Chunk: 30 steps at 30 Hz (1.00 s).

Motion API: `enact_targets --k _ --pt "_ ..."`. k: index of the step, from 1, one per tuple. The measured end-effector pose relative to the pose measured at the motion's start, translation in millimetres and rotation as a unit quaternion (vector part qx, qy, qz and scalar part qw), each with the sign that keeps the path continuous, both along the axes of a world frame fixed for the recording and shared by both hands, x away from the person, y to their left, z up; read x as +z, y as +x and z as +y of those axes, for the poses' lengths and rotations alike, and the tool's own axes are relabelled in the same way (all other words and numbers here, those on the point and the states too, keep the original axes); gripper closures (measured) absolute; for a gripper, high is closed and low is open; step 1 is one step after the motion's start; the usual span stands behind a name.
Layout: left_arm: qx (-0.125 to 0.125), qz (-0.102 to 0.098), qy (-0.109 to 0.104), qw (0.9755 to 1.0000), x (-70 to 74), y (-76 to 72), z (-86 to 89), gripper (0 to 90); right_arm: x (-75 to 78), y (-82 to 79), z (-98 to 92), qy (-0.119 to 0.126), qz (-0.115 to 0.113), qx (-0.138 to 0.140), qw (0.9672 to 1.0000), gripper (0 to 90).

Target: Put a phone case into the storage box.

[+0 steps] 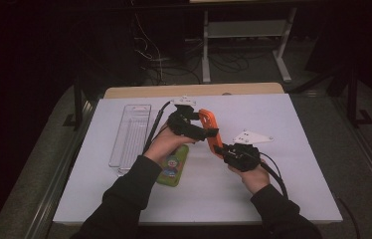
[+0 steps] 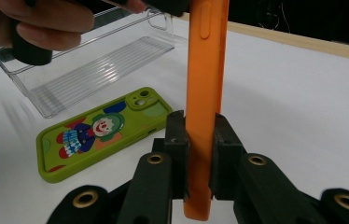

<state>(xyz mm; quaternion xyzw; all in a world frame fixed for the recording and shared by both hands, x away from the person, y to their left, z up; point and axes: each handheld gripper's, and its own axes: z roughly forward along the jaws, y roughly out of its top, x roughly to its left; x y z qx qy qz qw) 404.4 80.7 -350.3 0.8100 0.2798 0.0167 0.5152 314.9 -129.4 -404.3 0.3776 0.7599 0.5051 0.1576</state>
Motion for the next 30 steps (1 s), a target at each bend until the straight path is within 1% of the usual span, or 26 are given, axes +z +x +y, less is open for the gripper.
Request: enact_targets --k 4,5,8,10,12,13,18,19,23,25,27,30 --pt "0.003 0.000 -0.010 1.0000 -0.9 0.7 -3.5 0.0 0.3 0.1 -0.2 0.001 -0.001 0.002 1.0000 78.6" --pt "0.004 -0.003 -0.010 0.9999 -1.2 0.9 -4.2 0.0 0.2 0.2 -0.4 0.002 -0.001 0.003 1.0000 78.6" --pt "0.008 -0.004 -0.010 0.9999 -2.0 1.1 -5.5 0.0 0.2 0.2 -0.1 0.002 -0.003 0.004 1.0000 78.6" --pt "0.010 -0.004 -0.015 0.9998 -2.3 1.3 -5.8 0.0 0.2 0.2 0.0 0.003 -0.003 0.004 1.0000 78.6" --pt "0.017 -0.010 -0.015 0.9997 -1.7 1.6 -5.2 6.2 0.2 0.0 0.1 0.002 -0.003 0.004 1.0000 78.7" --pt "0.019 -0.008 -0.021 0.9996 -1.6 1.9 -5.0 6.6 0.2 0.0 0.1 0.002 -0.002 0.003 1.0000 78.7" --pt "0.019 -0.009 -0.028 0.9994 -2.0 1.0 -6.5 8.9 -0.5 0.3 0.4 0.003 0.002 0.003 1.0000 78.7" --pt "0.018 -0.009 -0.029 0.9994 -1.8 1.1 -6.3 10.3 -1.2 0.7 0.5 -0.001 0.001 0.004 1.0000 78.7" --pt "0.014 -0.015 -0.025 0.9995 -1.6 0.9 -6.2 11.9 -1.9 0.4 1.5 -0.003 0.005 0.004 1.0000 78.7" --pt "0.012 -0.014 -0.021 0.9996 -1.7 0.8 -6.1 12.5 -2.5 1.1 1.6 -0.009 0.003 0.007 0.9999 78.6" --pt "0.010 -0.012 -0.019 0.9997 -1.9 1.0 -5.9 13.0 -3.2 1.2 2.4 -0.009 0.008 0.008 0.9999 78.5" --pt "0.010 -0.013 -0.016 0.9997 -1.8 0.8 -5.7 13.4 -3.4 1.9 2.9 -0.014 0.008 0.009 0.9998 77.1"
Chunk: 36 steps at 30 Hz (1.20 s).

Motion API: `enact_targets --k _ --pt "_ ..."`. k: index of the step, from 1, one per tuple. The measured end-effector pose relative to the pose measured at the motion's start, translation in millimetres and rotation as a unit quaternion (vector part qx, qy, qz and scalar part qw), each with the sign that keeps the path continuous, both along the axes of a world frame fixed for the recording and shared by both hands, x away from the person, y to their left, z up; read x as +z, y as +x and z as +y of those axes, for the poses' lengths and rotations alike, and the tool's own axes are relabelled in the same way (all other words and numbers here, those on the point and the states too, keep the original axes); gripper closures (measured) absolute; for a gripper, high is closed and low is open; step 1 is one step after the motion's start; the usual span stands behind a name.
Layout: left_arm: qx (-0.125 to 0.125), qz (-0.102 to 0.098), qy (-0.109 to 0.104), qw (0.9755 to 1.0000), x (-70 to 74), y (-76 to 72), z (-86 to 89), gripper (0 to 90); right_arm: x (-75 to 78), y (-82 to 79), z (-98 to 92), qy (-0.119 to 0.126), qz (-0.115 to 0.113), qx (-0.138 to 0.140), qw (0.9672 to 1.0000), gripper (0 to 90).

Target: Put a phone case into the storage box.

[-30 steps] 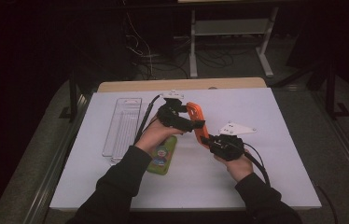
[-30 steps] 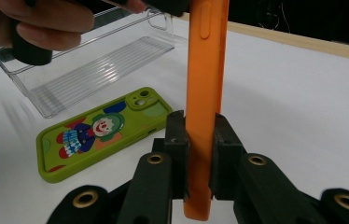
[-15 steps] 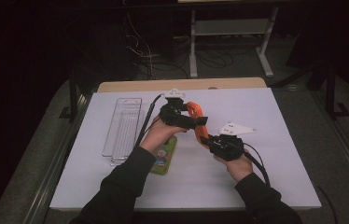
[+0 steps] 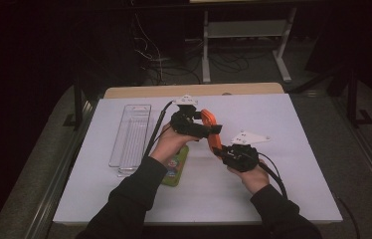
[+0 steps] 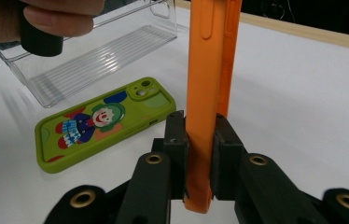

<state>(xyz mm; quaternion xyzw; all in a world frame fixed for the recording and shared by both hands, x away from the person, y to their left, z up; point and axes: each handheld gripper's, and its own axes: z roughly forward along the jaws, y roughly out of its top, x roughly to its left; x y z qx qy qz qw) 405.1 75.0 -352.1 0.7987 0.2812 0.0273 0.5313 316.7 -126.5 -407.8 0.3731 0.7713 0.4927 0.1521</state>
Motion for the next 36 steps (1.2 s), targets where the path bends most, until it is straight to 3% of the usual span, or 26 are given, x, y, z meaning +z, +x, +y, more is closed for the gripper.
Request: enact_targets --k 6,12,18,23,29,36 --pt "0.005 -0.007 0.017 0.9998 2.6 1.9 6.3 13.7 1.3 0.7 -6.3 -0.018 0.014 0.007 0.9997 51.8" --pt "0.013 -0.012 0.034 0.9993 9.1 7.7 16.1 13.7 -2.3 0.2 -23.8 -0.044 0.047 0.017 0.9978 33.3" --pt "0.028 -0.016 0.041 0.9986 20.6 11.1 27.7 13.8 -11.9 -7.2 -40.6 -0.069 0.055 0.042 0.9952 13.2" --pt "0.041 -0.024 0.042 0.9980 30.6 16.4 37.5 13.9 -21.6 -15.7 -52.1 -0.071 0.059 0.059 0.9940 0.0" --pt "0.060 -0.035 0.050 0.9963 42.1 21.4 51.8 14.0 -27.2 -25.2 -59.4 -0.066 0.051 0.064 0.9945 0.0" --pt "0.083 -0.049 0.059 0.9936 54.2 25.1 72.1 14.0 -31.7 -26.8 -63.9 -0.064 0.060 0.056 0.9946 0.0"
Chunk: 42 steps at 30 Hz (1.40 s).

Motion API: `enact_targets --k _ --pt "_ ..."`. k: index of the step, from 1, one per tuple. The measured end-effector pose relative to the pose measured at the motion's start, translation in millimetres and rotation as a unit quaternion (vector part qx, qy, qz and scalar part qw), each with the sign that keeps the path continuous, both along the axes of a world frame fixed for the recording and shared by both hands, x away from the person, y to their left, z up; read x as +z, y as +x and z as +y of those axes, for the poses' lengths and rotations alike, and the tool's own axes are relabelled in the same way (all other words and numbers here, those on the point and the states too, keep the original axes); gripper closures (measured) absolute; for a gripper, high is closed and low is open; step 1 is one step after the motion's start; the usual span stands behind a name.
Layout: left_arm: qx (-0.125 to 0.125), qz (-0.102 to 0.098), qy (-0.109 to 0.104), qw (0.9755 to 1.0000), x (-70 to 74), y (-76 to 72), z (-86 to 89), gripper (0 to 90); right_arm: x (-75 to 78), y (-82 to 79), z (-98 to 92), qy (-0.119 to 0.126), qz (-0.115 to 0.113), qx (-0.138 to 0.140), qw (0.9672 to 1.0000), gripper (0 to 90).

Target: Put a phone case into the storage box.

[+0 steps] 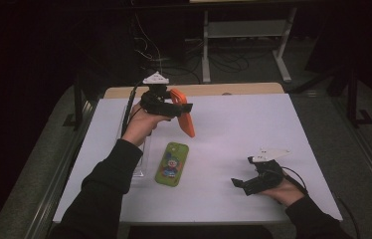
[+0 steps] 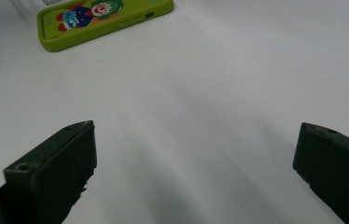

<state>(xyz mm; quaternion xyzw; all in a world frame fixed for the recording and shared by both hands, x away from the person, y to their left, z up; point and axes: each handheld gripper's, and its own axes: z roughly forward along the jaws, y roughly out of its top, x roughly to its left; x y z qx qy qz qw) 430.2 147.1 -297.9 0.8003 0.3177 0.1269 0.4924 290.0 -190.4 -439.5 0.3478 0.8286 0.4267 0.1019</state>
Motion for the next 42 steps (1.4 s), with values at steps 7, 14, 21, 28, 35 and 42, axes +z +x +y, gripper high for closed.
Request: enact_targets --k 7,14,21,28,35,42 --pt "0.024 -0.015 0.013 0.9995 13.1 7.7 21.8 14.1 0.1 -1.2 1.6 -0.001 -0.001 0.003 1.0000 0.0" --pt "0.055 -0.025 0.018 0.9980 22.7 18.1 44.8 14.1 -0.4 -1.2 2.5 -0.003 -0.001 0.006 1.0000 0.0" --pt "0.086 -0.033 0.025 0.9954 26.1 27.4 69.2 14.1 0.1 -1.5 2.0 -0.001 -0.001 0.007 1.0000 0.0" --pt "0.132 -0.037 0.033 0.9899 24.6 40.0 90.1 14.2 0.2 -1.5 2.0 0.000 -0.001 0.006 1.0000 0.0" --pt "0.175 -0.033 0.057 0.9823 16.1 53.6 99.2 14.1 0.4 -1.6 1.7 0.001 -0.001 0.006 1.0000 0.0" --pt "0.219 -0.023 0.083 0.9719 1.6 63.0 102.1 14.1 1.0 -2.1 1.4 0.003 -0.003 0.006 1.0000 0.0"
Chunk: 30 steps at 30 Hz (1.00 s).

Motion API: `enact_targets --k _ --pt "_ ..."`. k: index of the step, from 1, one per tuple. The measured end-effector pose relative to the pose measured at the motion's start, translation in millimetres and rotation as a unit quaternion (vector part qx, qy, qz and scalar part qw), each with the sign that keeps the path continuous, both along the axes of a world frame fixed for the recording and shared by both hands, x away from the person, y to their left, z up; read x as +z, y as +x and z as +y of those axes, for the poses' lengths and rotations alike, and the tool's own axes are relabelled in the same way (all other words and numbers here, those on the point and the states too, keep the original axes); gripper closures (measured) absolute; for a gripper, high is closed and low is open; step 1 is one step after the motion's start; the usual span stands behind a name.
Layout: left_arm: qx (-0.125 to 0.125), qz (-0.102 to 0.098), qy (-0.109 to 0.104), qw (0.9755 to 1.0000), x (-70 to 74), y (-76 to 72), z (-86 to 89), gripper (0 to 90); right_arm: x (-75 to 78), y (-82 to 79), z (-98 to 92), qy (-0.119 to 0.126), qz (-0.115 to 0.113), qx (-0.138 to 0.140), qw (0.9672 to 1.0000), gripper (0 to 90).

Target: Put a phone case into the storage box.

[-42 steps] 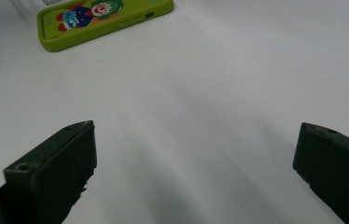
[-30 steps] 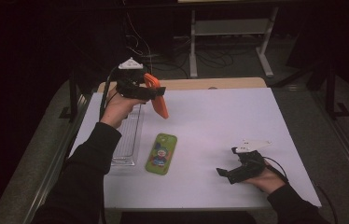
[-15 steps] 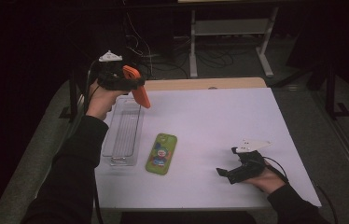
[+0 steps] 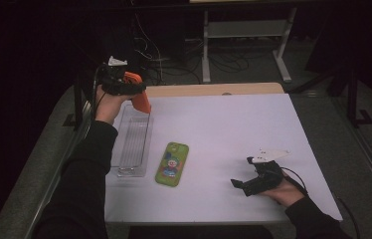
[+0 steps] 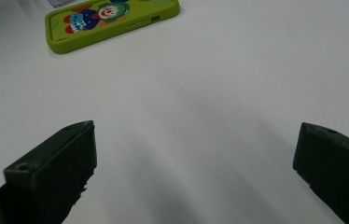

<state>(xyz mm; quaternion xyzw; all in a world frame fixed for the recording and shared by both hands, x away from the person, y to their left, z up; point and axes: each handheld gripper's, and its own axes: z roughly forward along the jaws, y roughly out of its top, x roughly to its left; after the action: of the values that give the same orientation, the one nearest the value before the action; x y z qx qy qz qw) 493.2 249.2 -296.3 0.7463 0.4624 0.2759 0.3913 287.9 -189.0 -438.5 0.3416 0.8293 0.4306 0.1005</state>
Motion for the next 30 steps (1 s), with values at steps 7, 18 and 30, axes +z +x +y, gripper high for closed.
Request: enact_targets --k 7,18,30 --pt "0.040 0.011 0.009 0.9991 -20.3 4.5 5.5 14.0 1.0 -0.6 -0.1 0.002 -0.004 -0.001 1.0000 0.0" --pt "0.066 0.023 0.021 0.9973 -46.8 8.1 3.3 13.8 0.7 -0.4 0.4 0.003 -0.006 0.000 1.0000 0.0" --pt "0.078 0.033 0.042 0.9955 -59.6 13.8 -1.9 13.5 0.7 -0.7 0.5 0.002 -0.006 0.001 1.0000 0.0"
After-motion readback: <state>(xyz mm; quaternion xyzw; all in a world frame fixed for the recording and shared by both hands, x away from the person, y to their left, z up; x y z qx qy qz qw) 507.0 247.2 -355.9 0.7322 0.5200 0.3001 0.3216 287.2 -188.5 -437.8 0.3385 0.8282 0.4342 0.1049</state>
